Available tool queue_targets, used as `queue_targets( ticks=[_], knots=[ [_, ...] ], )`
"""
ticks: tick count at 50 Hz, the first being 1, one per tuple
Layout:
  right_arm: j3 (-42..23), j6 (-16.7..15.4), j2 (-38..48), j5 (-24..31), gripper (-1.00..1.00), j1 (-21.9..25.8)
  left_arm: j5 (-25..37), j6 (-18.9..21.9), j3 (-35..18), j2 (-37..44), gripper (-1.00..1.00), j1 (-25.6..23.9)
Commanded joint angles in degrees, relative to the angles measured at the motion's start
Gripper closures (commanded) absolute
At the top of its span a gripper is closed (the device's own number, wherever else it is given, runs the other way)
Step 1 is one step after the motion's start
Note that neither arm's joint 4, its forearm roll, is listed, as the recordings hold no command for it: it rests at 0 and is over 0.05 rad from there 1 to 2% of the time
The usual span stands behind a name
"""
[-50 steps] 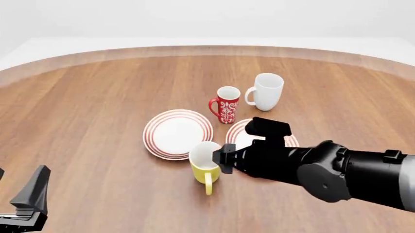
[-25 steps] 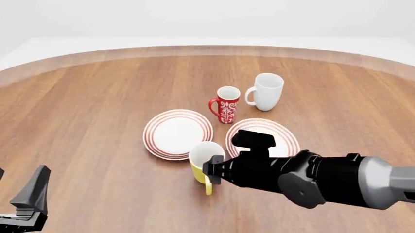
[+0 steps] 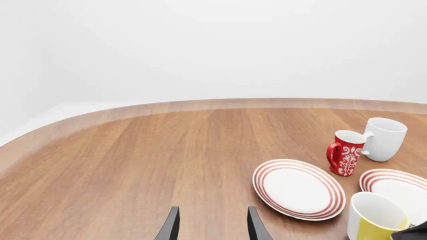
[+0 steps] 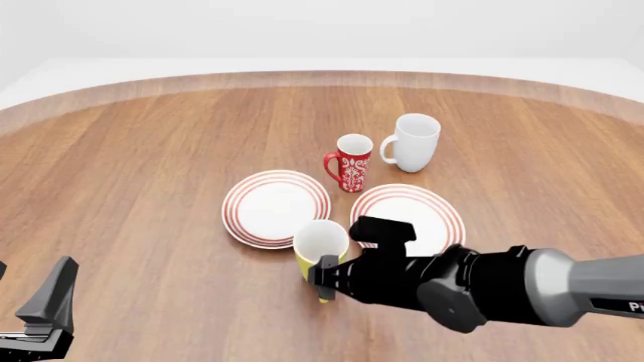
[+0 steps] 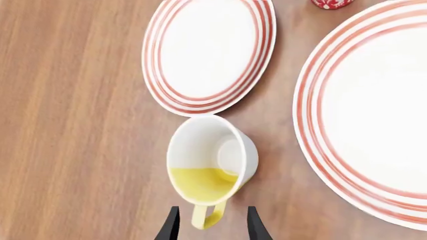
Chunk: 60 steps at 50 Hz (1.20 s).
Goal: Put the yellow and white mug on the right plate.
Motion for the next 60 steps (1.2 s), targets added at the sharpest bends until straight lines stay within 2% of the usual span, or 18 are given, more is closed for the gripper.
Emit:
queue_targets(
  ticks=[1,21,49,50,60],
  knots=[
    [0.4,0.7,1.3,-1.0,-1.00,0.5,0.0,0.0,0.0,0.0,-1.00,0.0],
    [-0.6,1.8,4.7,-2.6,-1.00,2.0,0.0,0.0,0.0,0.0,-1.00,0.0],
    [0.2,3.1,4.9,-3.9,-1.00,3.2,0.0,0.0,0.0,0.0,-1.00,0.0],
    [0.1,3.1,4.9,-3.8,1.00,3.2,0.0,0.0,0.0,0.0,-1.00,0.0],
    [0.2,3.5,4.7,-4.1,1.00,3.7,0.0,0.0,0.0,0.0,-1.00,0.0]
  ],
)
